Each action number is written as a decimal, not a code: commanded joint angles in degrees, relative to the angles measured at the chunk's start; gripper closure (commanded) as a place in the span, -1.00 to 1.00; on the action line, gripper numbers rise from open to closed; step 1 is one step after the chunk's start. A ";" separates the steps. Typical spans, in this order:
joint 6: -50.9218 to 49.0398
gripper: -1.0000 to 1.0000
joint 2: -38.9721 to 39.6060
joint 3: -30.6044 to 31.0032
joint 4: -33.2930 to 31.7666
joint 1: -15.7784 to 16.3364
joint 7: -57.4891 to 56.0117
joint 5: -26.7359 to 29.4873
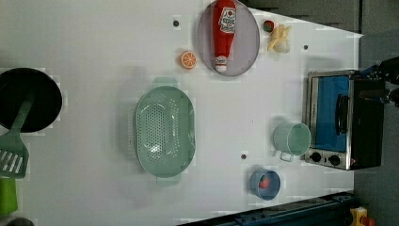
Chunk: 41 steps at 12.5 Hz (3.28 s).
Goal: Drag strainer left to right.
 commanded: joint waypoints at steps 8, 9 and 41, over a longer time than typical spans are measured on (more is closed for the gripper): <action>-9.67 -1.00 -14.42 6.68 -7.54 1.09 10.11 1.30; -9.65 -1.00 -13.11 9.39 -7.55 1.47 13.65 1.31; 49.70 -1.00 33.11 21.92 -20.70 8.99 84.23 -7.56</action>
